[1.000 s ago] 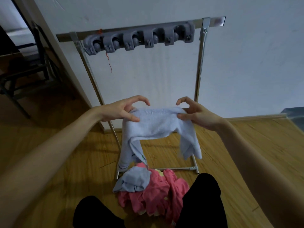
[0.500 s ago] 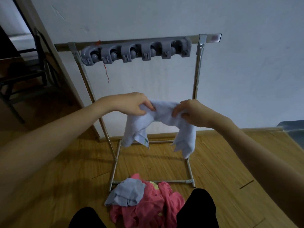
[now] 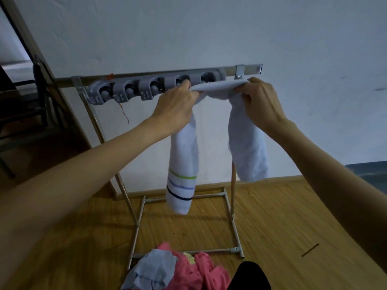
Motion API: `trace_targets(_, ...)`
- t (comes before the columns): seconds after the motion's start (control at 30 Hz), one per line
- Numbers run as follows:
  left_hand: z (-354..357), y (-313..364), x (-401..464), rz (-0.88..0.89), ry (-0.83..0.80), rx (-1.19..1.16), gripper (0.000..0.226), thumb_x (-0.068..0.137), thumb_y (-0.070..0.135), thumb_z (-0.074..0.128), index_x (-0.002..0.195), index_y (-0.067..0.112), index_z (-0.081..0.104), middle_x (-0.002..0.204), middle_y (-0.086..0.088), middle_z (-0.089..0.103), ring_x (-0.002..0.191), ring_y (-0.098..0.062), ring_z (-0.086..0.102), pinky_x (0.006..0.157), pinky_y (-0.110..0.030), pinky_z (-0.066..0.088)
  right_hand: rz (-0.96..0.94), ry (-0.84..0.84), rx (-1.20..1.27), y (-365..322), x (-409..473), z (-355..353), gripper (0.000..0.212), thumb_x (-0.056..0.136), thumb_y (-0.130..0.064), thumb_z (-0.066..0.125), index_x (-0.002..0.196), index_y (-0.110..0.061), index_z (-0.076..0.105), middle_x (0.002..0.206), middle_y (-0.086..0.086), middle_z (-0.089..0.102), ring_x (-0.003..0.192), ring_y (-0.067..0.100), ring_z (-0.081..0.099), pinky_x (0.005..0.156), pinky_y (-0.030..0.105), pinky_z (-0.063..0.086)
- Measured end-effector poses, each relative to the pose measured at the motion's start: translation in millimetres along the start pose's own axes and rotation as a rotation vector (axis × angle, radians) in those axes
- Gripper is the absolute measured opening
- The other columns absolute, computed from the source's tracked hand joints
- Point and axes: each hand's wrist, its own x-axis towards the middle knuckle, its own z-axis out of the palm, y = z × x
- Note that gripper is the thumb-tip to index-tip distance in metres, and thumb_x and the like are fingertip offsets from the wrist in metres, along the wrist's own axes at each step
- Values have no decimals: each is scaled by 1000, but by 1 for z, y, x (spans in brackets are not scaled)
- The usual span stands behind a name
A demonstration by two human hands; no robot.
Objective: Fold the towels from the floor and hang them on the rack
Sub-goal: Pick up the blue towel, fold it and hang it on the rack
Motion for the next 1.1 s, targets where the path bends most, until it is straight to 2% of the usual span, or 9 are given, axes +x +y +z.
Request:
trace_targets(0.17, -9, 19, 37, -47, 50, 9, 28, 83, -9, 54, 108, 3, 55, 109, -16, 44, 70, -32, 46, 56, -36, 33, 88, 94, -27, 16, 24, 0, 38, 78, -10, 40, 99, -7, 72, 110, 16, 63, 94, 35, 62, 77, 38, 51)
trace_targets(0.27, -6, 26, 53, -56, 46, -10, 25, 82, -6, 57, 106, 3, 56, 111, -16, 43, 80, -36, 55, 58, -37, 36, 117, 93, -26, 28, 32, 6, 27, 81, -4, 45, 93, -6, 70, 107, 18, 60, 91, 39, 61, 76, 42, 51)
trace_targets(0.33, -1, 30, 61, -74, 27, -42, 26, 83, -5, 57, 108, 3, 55, 113, -15, 41, 84, -37, 56, 59, -38, 37, 124, 71, 37, 33, 34, 11, 27, 82, -7, 45, 93, -9, 70, 113, 16, 59, 98, 36, 60, 83, 43, 50)
trace_targets(0.43, 6, 35, 71, -85, 3, -65, 33, 82, -4, 56, 114, 3, 52, 115, -15, 40, 88, -36, 54, 61, -36, 36, 172, 29, 105, 41, 37, 20, 30, 87, -11, 42, 105, -11, 67, 123, 15, 57, 110, 33, 57, 91, 43, 48)
trace_targets(0.5, 11, 38, 76, -85, -6, -69, 37, 83, -4, 56, 119, 3, 50, 117, -15, 39, 92, -35, 53, 62, -34, 35, 209, 16, 135, 47, 38, 25, 31, 90, -10, 43, 115, -8, 62, 128, 16, 55, 115, 32, 54, 95, 37, 45)
trace_targets(0.63, 23, 40, 86, -79, -17, -61, 43, 84, -2, 57, 125, 2, 46, 121, -15, 40, 101, -34, 52, 64, -34, 37, 258, 6, 215, 54, 38, 34, 32, 96, -9, 45, 124, -1, 56, 131, 18, 52, 119, 30, 51, 87, 18, 32)
trace_targets(0.77, 36, 44, 82, -69, -68, -80, 44, 83, -3, 59, 125, -1, 47, 123, -16, 42, 103, -34, 52, 65, -34, 39, 289, -11, 261, 60, 32, 45, 30, 96, -9, 45, 120, -2, 60, 131, 17, 53, 119, 29, 51, 88, 18, 32)
trace_targets(0.93, 60, 41, 66, 8, -109, -138, 38, 80, -12, 52, 117, -1, 50, 113, -16, 43, 90, -32, 51, 62, -34, 37, 303, -55, 204, 66, 15, 56, 30, 84, 1, 51, 112, 3, 63, 115, 22, 62, 106, 37, 57, 74, 20, 32)
trace_targets(1.1, 80, 32, 58, 84, -42, -190, 54, 82, -11, 51, 132, 3, 42, 119, -16, 44, 95, -32, 50, 64, -38, 45, 283, -42, 164, 66, 5, 68, 30, 79, 0, 60, 108, 0, 68, 104, 22, 66, 95, 37, 60, 69, 19, 31)
